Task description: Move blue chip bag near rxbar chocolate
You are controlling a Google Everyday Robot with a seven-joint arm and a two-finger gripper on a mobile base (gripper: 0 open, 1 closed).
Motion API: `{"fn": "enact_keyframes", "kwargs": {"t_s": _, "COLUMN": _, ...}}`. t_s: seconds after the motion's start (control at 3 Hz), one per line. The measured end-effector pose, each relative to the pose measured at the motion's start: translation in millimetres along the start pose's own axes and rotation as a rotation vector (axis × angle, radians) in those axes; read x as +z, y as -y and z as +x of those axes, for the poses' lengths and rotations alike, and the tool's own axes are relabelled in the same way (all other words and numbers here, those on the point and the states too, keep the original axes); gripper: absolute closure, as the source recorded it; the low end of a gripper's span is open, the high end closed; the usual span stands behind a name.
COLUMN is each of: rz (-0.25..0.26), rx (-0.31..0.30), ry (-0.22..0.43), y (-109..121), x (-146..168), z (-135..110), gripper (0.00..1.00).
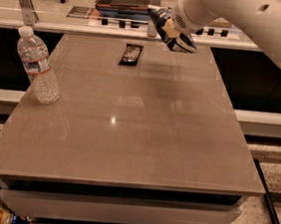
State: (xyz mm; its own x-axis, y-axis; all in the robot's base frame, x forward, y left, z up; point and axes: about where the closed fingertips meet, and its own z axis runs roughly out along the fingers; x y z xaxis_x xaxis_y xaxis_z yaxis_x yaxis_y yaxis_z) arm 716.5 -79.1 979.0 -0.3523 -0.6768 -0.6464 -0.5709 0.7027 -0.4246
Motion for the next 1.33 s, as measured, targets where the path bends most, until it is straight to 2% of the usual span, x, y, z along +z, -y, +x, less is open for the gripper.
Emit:
{"fn": "enact_keyframes", "kwargs": {"t_s": 0.33, "rz": -0.028, "rx": -0.001, "ry": 0.008, "y": -9, "x": 44, "z": -18, "gripper": 1.0}}
{"fn": "enact_keyframes", "kwargs": {"t_s": 0.67, "rz": -0.058, "rx": 0.001, "ry": -0.026, "y": -24, "x": 91, "z": -27, "gripper": 1.0}}
{"fn": "enact_keyframes", "kwargs": {"t_s": 1.0, "rz": -0.062, "rx": 0.014, "ry": -0.085, "y": -32, "x": 133, "z": -22, "gripper": 1.0}}
{"fn": "enact_keyframes", "kwargs": {"t_s": 1.33, "rz": -0.031, "rx": 0.042, "ry": -0.138, "y": -30, "x": 156, "z": -5, "gripper": 1.0}}
